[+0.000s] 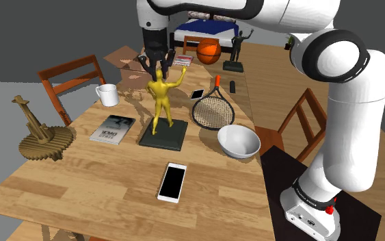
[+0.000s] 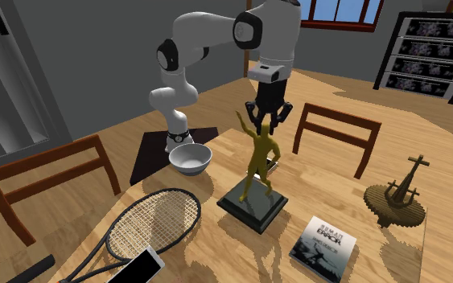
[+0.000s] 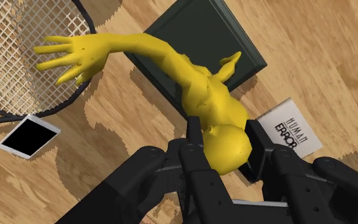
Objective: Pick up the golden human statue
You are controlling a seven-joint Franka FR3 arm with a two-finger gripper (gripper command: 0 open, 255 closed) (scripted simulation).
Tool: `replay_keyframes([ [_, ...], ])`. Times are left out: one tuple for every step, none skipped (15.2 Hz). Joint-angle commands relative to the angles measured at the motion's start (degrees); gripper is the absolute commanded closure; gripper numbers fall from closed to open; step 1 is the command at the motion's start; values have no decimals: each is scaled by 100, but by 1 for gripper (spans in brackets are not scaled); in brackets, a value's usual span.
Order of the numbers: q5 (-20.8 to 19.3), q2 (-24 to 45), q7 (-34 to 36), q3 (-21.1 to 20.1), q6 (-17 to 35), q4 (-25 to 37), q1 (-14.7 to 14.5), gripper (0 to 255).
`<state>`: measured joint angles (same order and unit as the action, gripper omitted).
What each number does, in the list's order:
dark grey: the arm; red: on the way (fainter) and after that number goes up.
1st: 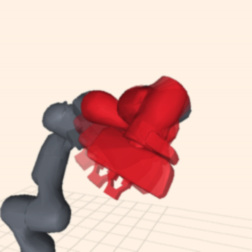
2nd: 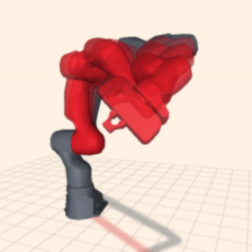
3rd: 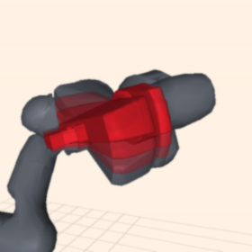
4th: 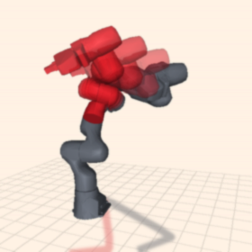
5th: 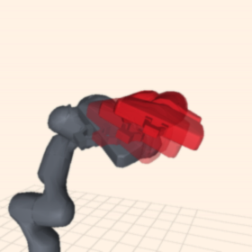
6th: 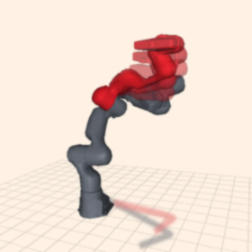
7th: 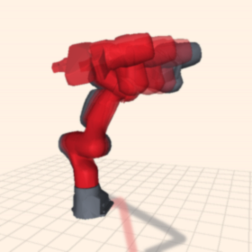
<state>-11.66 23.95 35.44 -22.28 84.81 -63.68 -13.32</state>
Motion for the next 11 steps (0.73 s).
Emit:
replay_keyframes([
  [-43, 110, -10, 4, -234, 350, -63, 255],
  [-64, 164, -15, 7, -346, 516, -96, 255],
  [-87, 224, -20, 11, -462, 692, -132, 255],
  [-113, 291, -27, 15, -584, 881, -171, 255],
  [-142, 366, -34, 22, -713, 1086, -216, 255],
  [-174, 452, -43, 30, -849, 1309, -267, 255],
  [-212, 550, -54, 40, -997, 1557, -325, 255],
  [-256, 667, -69, 53, -1160, 1839, -394, 255],
  [-309, 811, -89, 72, -1346, 2174, -479, 255],
  [-317, 838, -93, 78, -1378, 2234, -496, 255],
  [-316, 834, -93, 78, -1375, 2227, -494, 255],
])
